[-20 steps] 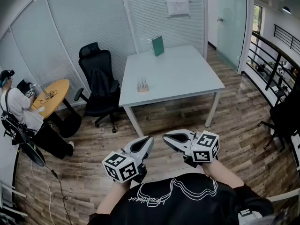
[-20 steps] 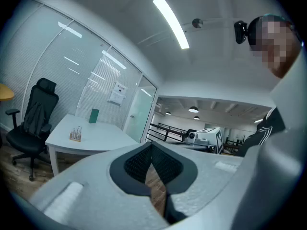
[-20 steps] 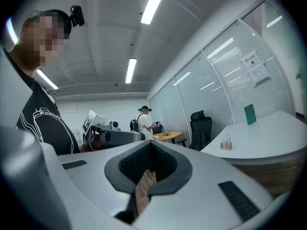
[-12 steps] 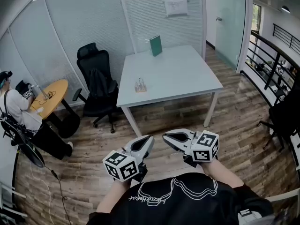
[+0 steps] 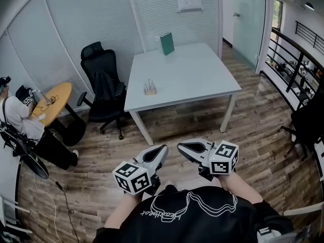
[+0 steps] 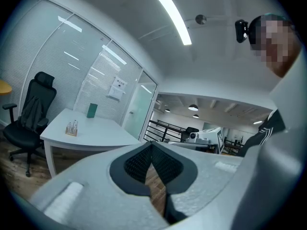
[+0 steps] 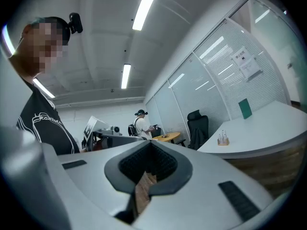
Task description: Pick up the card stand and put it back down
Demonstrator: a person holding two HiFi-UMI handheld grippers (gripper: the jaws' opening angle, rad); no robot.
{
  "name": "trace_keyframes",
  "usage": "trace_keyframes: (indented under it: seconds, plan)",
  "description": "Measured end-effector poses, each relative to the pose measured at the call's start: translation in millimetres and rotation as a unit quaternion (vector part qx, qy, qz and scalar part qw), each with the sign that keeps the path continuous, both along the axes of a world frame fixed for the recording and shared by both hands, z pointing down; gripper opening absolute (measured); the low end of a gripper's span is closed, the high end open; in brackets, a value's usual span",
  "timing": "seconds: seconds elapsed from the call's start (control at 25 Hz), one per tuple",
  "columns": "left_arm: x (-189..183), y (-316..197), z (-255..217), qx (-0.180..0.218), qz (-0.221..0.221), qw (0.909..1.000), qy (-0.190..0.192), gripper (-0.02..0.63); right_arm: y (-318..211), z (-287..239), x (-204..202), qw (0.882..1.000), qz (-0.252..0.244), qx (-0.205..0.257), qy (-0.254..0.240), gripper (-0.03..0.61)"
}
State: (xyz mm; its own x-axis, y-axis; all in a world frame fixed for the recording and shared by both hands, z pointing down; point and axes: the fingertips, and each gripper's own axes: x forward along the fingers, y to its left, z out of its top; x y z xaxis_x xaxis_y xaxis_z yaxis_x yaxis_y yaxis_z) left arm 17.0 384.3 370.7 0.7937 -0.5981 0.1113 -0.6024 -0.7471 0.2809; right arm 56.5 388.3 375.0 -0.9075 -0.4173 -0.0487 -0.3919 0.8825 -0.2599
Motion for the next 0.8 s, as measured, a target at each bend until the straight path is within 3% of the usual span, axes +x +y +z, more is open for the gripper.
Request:
trace_keyframes:
  seconds: [0.44,0.8]
  plan:
    - [-6,-58,20,-0.015,0.008,0.9998,0.013,0.014,-57,21,-1,1.0,0.016,-0.019,0.011,0.009]
    - [-29,-185,28,-0.032,0.007,0.9994,0.007,0.014,-188,24,-18,0.999,0.031,-0.044,0.008,0.009]
